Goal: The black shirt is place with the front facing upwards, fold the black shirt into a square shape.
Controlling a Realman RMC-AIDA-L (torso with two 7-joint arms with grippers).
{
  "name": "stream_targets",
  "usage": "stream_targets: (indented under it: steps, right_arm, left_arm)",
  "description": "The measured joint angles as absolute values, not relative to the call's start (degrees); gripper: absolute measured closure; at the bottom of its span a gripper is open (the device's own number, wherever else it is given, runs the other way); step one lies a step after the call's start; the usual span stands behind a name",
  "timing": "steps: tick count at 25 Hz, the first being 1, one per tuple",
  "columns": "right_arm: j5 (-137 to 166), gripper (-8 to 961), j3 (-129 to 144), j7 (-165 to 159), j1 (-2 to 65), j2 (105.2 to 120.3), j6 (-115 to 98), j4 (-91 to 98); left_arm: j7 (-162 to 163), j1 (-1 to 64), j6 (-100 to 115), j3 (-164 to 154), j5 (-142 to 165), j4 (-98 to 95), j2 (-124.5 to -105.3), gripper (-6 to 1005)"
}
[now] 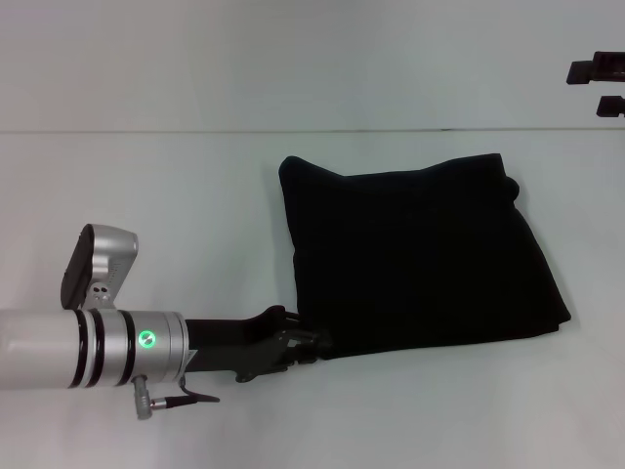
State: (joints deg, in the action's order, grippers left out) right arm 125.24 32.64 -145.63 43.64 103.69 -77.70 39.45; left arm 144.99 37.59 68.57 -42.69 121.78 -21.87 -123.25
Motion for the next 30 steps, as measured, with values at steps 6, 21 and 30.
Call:
stream_targets:
  steps: [6, 21, 30]
  right_arm:
    - [125.2, 85, 32.3, -145.5, 43.6, 103.71, -77.8, 39.5]
    - [125.2, 85, 32.3, -145.6, 43.3, 103.71, -77.7, 39.2]
    - [125.2, 85, 31.9, -145.4, 43.5, 103.78, -77.5, 39.2]
  left_arm:
    - [145.0, 37.6, 68.5, -42.7, 121.8, -21.8, -123.29, 597]
    - [141.3, 31.9, 73.6, -37.7, 121.3, -24.9, -122.72, 963]
    - [140.0, 26.4, 79.2, -33.2, 121.7, -28.6, -122.69, 928]
